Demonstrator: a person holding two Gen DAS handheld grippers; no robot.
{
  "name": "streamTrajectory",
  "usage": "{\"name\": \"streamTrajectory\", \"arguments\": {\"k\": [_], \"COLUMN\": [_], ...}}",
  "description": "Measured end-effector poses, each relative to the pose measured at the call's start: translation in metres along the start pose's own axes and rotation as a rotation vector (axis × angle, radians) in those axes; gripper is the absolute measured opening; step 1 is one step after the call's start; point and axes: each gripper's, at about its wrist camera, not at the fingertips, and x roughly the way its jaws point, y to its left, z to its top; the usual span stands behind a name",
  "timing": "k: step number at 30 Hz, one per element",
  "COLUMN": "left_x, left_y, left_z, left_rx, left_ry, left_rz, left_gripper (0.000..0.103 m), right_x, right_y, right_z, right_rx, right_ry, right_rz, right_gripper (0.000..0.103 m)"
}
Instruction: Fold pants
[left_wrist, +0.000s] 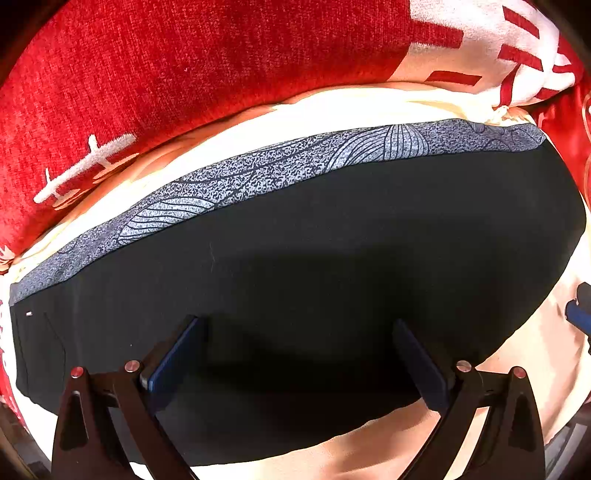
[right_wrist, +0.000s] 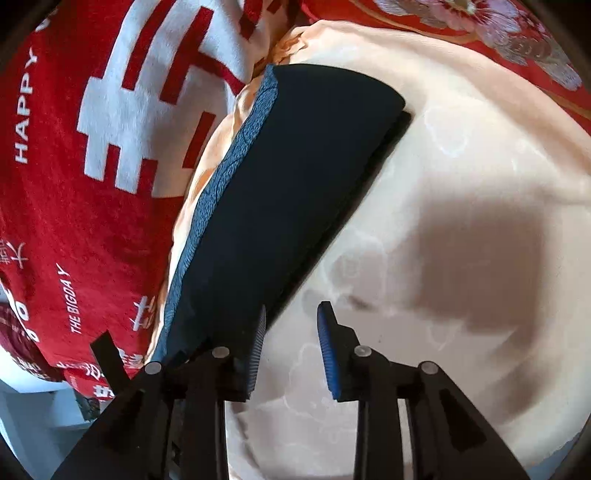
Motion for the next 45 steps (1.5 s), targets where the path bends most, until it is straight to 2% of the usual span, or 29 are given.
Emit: {"name": "streamTrajectory", "arguments": {"k": [16, 27, 32, 34, 35, 36, 40, 41, 43, 44, 45], "left_x": [0.003, 0.005, 0.004, -0.003, -0.010, -0.018, -0.033, -0.025, -0.002, 0.006, 0.005], "left_y": [-0.006, -0.008, -0.005, -0.004, -0.004, -0.005, -0.025, -0.034, -0.048, -0.053, -0.054], "left_z": [0.001, 0.003, 0.006, 0.010, 0.012, 0.015, 0.031, 0.034, 0.032, 0.029, 0.027], "left_rx": [0.011, 0.013, 0.002, -0.014, -0.022, -0.024, 0.034, 0.060, 0.093, 0.092, 0.083], "left_ry": [-0.004, 0.000, 0.019, 0.023, 0.006, -0.021, -0.124, -0.110, -0.034, -0.024, -0.048], "left_rz": [0.013, 0.010, 0.000, 0.004, -0.004, -0.012, 0.017, 0.043, 0.044, 0.061, 0.065], "left_gripper": [0.103, 0.103, 0.102, 0.102, 0.102, 0.102, 0.102, 0.102, 0.102, 0.102, 0.102], "right_x": [0.006, 0.022, 0.034, 0.036, 0.036, 0.035, 0.019, 0.015, 0.007, 0.005, 0.003], "right_y": [-0.030, -0.033, -0.031, -0.031, -0.031, -0.031, -0.013, -0.007, 0.005, 0.010, 0.016], "right_z": [0.012, 0.039, 0.050, 0.053, 0.054, 0.054, 0.055, 0.055, 0.051, 0.051, 0.050], "right_rx": [0.111, 0.092, 0.156, 0.193, 0.208, 0.209, 0.133, 0.117, 0.075, 0.059, 0.041], "right_ry": [-0.032, -0.128, -0.167, -0.147, -0.135, -0.127, -0.117, -0.116, -0.119, -0.120, -0.114], "right_rz": [0.088, 0.198, 0.271, 0.314, 0.344, 0.371, 0.413, 0.426, 0.435, 0.435, 0.429], "right_gripper": [0.034, 0.034, 0.035, 0.027, 0.018, 0.017, 0.017, 0.017, 0.017, 0.017, 0.017]}}
